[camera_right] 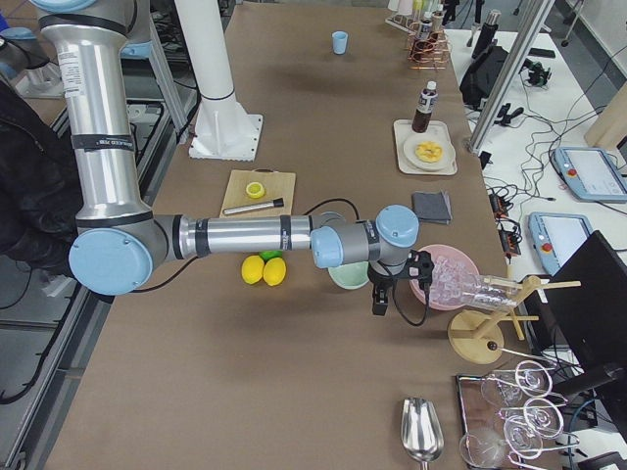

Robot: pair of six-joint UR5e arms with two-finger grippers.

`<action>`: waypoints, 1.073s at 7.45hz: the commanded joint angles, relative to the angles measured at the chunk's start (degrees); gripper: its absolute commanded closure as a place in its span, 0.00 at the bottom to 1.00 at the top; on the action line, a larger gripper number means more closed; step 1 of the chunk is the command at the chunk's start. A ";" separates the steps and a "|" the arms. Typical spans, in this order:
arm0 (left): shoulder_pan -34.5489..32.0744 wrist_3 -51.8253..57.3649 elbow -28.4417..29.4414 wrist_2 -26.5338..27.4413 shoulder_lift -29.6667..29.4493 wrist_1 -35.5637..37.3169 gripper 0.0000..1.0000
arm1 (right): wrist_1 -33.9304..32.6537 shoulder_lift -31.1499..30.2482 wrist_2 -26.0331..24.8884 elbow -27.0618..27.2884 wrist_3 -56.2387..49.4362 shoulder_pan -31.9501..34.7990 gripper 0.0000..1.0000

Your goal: Pour ice into bowl

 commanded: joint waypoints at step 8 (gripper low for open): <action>18.78 -55.98 -7.68 18.50 0.15 -15.18 0.03 | 1.12 4.24 -1.55 -3.58 0.66 -12.07 0.02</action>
